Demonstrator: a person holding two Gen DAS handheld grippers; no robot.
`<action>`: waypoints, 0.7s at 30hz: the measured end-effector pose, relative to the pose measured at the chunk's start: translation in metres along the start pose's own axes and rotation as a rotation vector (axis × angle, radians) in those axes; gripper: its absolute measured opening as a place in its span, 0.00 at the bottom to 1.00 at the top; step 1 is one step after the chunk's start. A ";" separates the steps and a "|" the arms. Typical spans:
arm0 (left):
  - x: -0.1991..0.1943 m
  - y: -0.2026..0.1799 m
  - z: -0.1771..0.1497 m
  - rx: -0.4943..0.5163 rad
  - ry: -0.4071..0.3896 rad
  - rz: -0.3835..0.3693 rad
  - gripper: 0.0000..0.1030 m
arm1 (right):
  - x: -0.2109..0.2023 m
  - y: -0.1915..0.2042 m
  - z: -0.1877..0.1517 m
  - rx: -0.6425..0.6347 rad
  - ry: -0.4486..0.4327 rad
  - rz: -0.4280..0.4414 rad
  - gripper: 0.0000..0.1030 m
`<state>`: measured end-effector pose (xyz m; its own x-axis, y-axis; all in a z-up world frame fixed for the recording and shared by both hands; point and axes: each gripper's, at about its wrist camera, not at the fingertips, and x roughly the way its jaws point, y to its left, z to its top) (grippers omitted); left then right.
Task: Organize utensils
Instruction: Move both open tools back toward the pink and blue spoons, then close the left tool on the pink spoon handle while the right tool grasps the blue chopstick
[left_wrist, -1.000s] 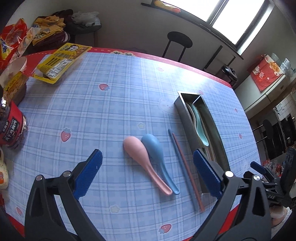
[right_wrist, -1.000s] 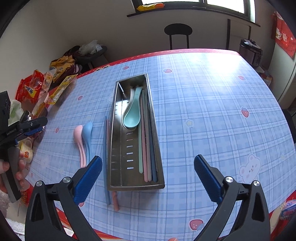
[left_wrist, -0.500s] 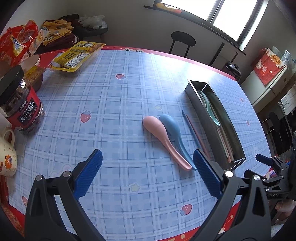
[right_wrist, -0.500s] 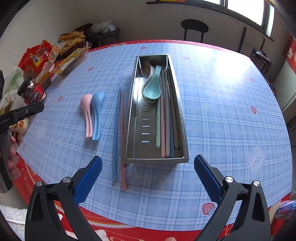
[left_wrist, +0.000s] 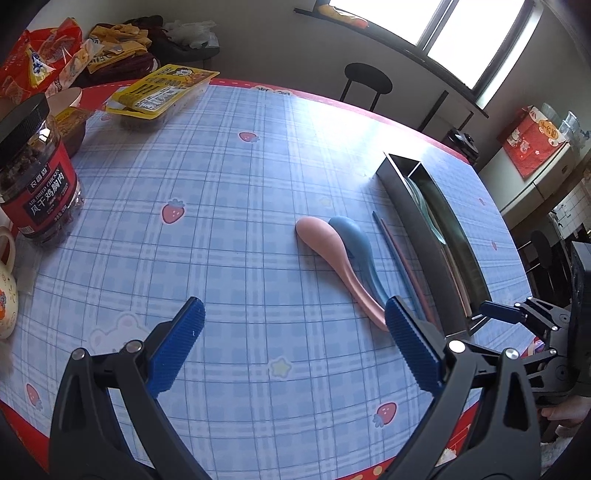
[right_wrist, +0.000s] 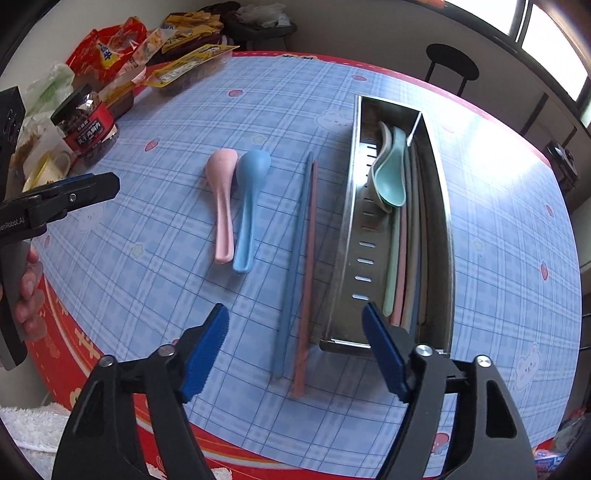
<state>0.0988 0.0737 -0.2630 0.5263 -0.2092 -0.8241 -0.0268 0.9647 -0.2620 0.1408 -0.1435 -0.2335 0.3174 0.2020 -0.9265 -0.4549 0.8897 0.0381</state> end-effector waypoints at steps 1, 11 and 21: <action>0.001 0.000 0.001 0.000 -0.001 -0.005 0.93 | 0.004 0.002 0.004 -0.005 0.011 0.010 0.51; 0.020 -0.001 0.001 0.006 0.032 -0.041 0.82 | 0.047 0.012 0.044 -0.034 0.153 -0.009 0.18; 0.030 0.005 0.002 0.005 0.063 -0.038 0.70 | 0.068 0.020 0.059 -0.046 0.203 -0.060 0.13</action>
<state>0.1160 0.0724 -0.2876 0.4720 -0.2551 -0.8439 -0.0032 0.9567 -0.2910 0.2024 -0.0880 -0.2742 0.1731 0.0583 -0.9832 -0.4791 0.8772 -0.0323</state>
